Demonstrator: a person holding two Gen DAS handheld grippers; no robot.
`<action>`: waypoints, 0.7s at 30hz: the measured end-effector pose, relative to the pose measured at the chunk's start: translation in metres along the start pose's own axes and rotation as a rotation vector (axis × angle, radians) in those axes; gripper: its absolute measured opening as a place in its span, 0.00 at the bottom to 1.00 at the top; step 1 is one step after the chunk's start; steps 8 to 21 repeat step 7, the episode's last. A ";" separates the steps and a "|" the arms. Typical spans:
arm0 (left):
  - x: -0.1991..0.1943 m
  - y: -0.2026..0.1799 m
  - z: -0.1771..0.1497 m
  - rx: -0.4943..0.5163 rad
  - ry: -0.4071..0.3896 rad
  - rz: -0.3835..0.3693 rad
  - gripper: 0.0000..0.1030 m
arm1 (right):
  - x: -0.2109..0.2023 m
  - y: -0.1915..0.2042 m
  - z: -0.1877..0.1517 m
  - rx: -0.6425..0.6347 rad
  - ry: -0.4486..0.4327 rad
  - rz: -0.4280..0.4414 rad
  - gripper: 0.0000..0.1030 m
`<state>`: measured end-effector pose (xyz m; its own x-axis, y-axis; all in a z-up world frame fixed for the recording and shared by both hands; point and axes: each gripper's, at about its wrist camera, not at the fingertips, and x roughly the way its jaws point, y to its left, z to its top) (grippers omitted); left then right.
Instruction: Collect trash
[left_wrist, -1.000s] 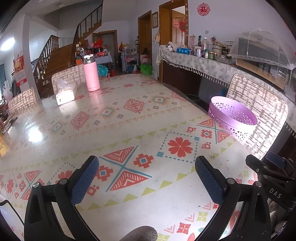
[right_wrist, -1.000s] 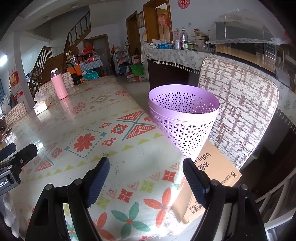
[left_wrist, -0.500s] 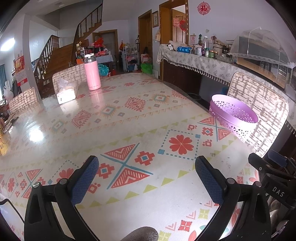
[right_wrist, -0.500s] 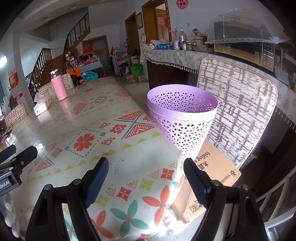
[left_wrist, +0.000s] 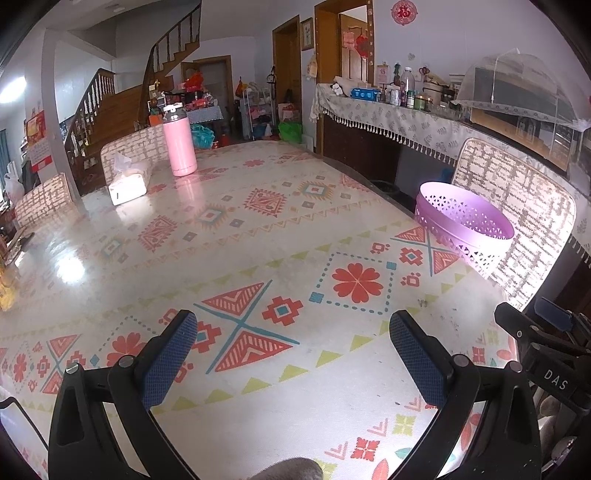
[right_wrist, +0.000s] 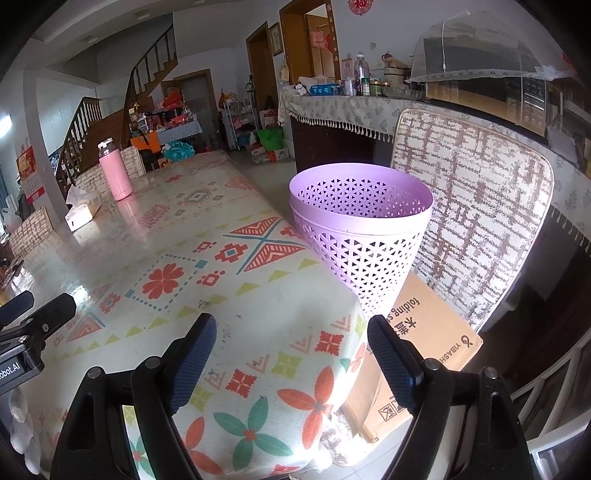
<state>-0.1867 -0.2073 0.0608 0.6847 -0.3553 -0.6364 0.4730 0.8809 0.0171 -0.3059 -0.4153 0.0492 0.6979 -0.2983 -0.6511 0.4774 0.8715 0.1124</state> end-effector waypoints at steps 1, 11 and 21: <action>0.001 -0.001 0.000 0.002 0.004 -0.003 1.00 | 0.000 0.000 0.000 0.000 0.001 0.001 0.85; 0.007 -0.002 0.002 -0.003 0.067 -0.077 1.00 | 0.002 0.001 0.000 -0.003 0.009 0.003 0.85; 0.007 -0.002 0.002 -0.003 0.067 -0.077 1.00 | 0.002 0.001 0.000 -0.003 0.009 0.003 0.85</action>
